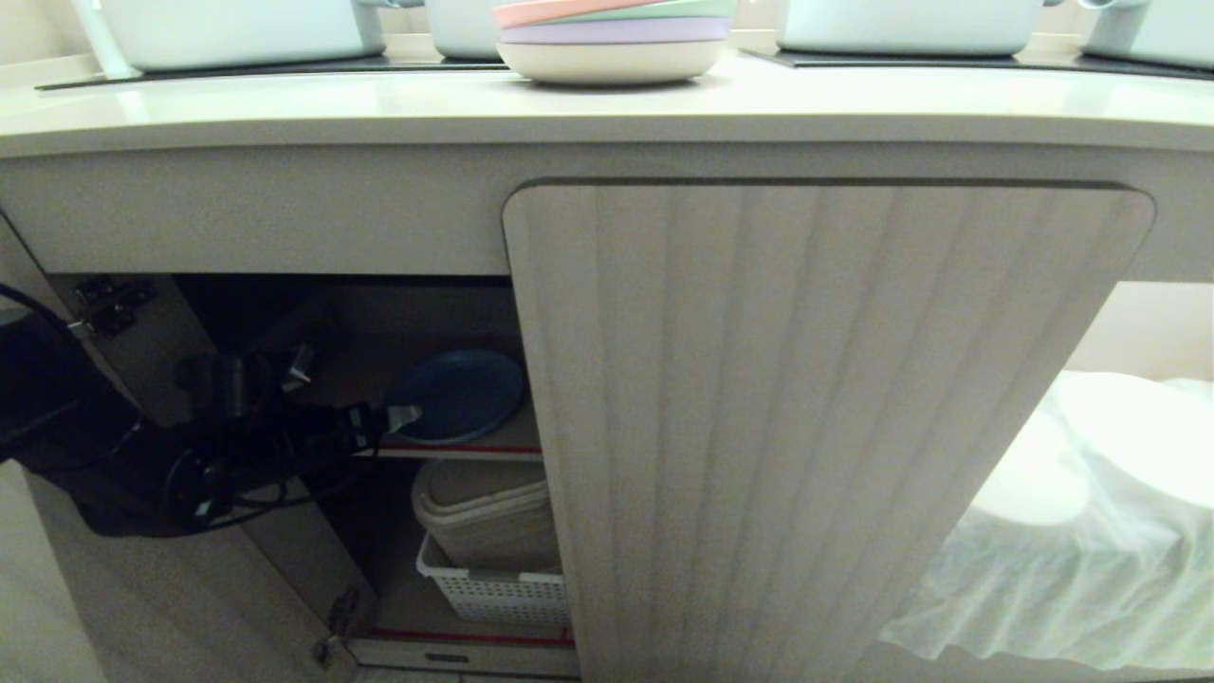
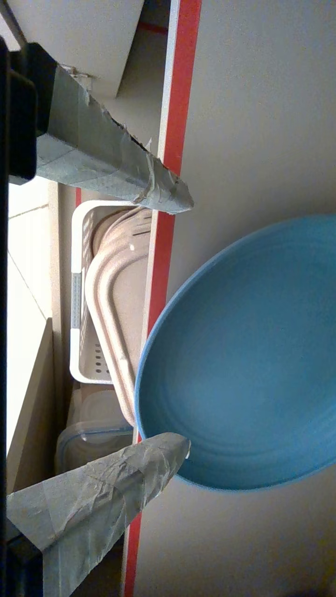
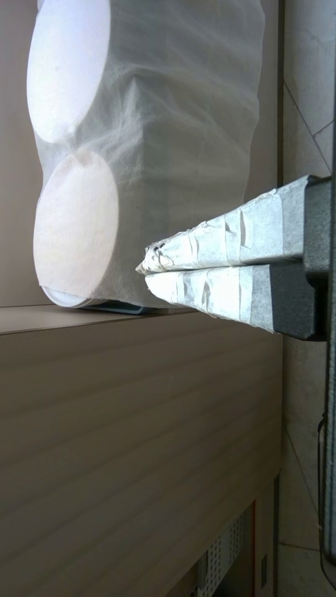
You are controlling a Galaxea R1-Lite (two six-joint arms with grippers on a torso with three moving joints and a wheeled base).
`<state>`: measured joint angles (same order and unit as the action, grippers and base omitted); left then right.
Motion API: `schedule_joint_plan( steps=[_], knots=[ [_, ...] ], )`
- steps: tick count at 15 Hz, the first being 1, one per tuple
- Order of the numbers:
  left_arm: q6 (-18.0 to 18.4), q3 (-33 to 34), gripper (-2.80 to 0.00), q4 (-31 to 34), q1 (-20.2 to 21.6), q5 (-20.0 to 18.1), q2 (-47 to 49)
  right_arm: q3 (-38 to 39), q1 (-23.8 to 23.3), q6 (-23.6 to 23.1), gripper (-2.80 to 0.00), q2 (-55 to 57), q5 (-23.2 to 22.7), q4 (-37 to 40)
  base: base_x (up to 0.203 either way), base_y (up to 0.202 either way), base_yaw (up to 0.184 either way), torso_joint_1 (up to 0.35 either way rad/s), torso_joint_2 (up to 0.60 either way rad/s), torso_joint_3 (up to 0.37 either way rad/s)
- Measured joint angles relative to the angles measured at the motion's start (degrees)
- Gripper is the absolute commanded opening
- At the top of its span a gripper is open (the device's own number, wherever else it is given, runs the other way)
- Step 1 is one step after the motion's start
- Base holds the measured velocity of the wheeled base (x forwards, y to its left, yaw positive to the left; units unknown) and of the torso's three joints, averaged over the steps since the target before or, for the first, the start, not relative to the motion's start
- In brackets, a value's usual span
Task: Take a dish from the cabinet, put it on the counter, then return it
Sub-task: Take the plate from the cabinet
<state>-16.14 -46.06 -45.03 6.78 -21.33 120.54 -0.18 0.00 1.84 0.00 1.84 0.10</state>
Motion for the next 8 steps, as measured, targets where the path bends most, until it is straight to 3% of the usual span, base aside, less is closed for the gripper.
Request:
schedule_joint_plan(
  steps=[6,8],
  knots=[
    [0.0,-0.8,0.00,0.8,-0.1,0.0,0.0,0.0,0.0,0.0,-2.80,0.0,0.0,0.0,0.000,0.000,0.000,0.000,0.00,0.000],
    [0.0,-2.0,0.00,3.9,-0.1,0.3,0.0,0.0,0.0,0.0,-2.80,0.0,0.0,0.0,0.000,0.000,0.000,0.000,0.00,0.000]
  ],
)
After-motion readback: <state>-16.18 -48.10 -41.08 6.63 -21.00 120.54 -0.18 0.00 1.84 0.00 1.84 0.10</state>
